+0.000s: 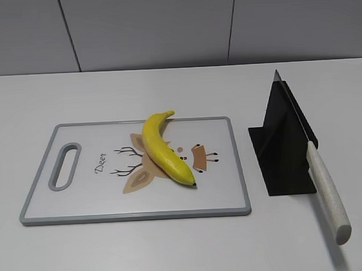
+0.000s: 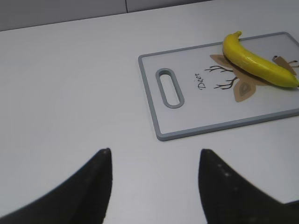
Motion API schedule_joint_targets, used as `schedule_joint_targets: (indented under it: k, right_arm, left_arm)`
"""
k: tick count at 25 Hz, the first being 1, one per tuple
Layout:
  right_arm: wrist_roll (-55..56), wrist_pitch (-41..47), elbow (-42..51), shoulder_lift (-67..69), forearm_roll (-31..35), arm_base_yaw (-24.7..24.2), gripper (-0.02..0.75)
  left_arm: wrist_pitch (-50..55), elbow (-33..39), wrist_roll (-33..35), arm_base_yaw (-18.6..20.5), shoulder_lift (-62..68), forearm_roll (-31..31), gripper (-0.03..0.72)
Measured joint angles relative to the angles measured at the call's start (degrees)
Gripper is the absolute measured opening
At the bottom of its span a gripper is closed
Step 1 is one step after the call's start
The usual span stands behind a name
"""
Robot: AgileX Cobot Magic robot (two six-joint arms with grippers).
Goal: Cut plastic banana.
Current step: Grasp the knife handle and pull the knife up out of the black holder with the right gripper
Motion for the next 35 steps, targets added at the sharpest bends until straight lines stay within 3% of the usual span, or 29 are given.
schedule_joint_targets:
  k: [9,13,22,30,31,33,35]
  right_arm:
    - [16.41,-14.15,-0.06,13.46,-6.98,15.65,0.536]
    - [23.71,-16.78,-0.06,19.52,-14.61,16.57,0.536]
    - [26.03,-23.74,-0.06,28.04,-15.65,16.57,0.523]
    - [29.22,-24.7,-0.06,29.94,-15.14,16.57,0.4]
    - [29.27,-24.7,-0.06,29.94,-15.01,16.57,0.361]
    - [29.35,-24.63,-0.06,29.87,-14.8,16.57,0.21]
    - [30.46,-24.24,-0.06,29.54,-14.77,16.5,0.178]
  left_arm:
    - [0.0,0.0,0.0,0.0,0.0,-0.05,0.573]
    - [0.0,0.0,0.0,0.0,0.0,-0.05,0.573]
    - [0.0,0.0,0.0,0.0,0.0,-0.05,0.573]
    - [0.0,0.0,0.0,0.0,0.0,0.01,0.573]
    - [0.0,0.0,0.0,0.0,0.0,0.01,0.573]
    - [0.0,0.0,0.0,0.0,0.0,0.05,0.573]
    - [0.0,0.0,0.0,0.0,0.0,0.12,0.573]
